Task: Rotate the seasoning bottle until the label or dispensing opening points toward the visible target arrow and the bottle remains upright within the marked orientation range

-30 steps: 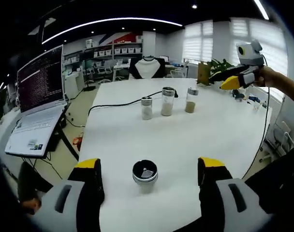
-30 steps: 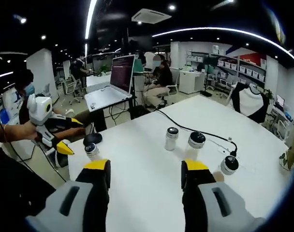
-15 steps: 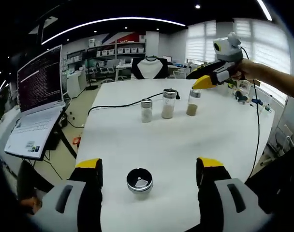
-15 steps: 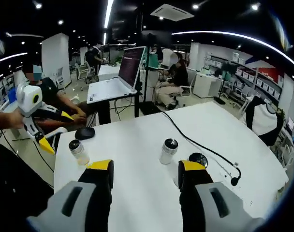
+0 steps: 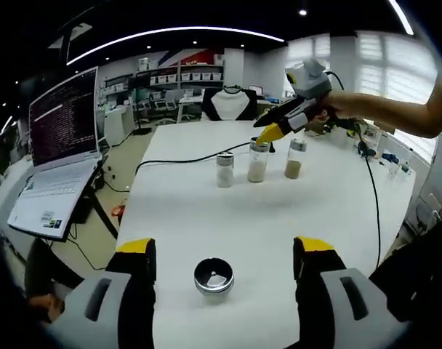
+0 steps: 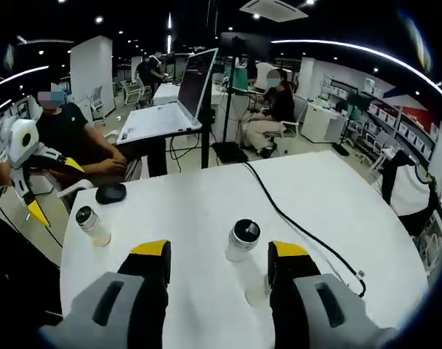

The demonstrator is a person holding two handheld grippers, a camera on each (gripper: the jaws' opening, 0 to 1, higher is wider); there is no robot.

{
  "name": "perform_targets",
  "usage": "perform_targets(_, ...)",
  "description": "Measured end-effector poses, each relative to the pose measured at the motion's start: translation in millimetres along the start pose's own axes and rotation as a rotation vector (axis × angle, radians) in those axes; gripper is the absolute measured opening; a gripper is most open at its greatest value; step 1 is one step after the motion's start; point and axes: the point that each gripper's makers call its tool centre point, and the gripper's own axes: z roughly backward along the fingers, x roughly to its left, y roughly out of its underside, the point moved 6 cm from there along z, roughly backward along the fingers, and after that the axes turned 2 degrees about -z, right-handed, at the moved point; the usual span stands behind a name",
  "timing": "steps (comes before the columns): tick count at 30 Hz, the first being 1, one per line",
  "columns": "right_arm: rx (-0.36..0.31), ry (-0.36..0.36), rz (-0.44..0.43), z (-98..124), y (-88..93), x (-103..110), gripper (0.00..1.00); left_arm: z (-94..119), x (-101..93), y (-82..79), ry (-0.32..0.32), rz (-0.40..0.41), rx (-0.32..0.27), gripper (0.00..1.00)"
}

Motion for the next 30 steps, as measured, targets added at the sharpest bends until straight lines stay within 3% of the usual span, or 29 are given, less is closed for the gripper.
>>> perform_targets(4, 0.021, -0.019, 0.033, -22.6, -7.8, -18.9, 0.52, -1.4, -2.3, -4.7, -0.010, 0.006, -0.004, 0.81)
perform_targets(6, 0.057, -0.047, 0.072, -59.4, -15.7, -38.9, 0.52, -1.2, -1.1, -8.0, -0.017, 0.024, -0.019, 0.81)
perform_targets(8, 0.081, -0.057, 0.080, -75.4, -16.8, -48.0, 0.52, -1.5, 0.8, -7.3, -0.023, 0.020, -0.012, 0.81)
perform_targets(11, 0.126, -0.066, 0.064, -121.7, -11.6, -57.9, 0.51, -0.6, 8.0, -9.4, -0.037, 0.052, -0.017, 0.81)
perform_targets(12, 0.147, -0.039, 0.066, -132.3, -7.3, -60.8, 0.51, -1.7, 8.1, -11.4, -0.038, 0.033, -0.007, 0.81)
perform_targets(21, 0.173, -0.026, 0.032, -157.9, 1.7, -64.6, 0.50, -7.1, 15.0, -18.4, -0.040, 0.023, -0.022, 0.80)
perform_targets(30, 0.195, 0.007, 0.015, -174.7, 5.6, -75.4, 0.45, -9.4, 19.5, -10.2, -0.048, 0.038, -0.006, 0.80)
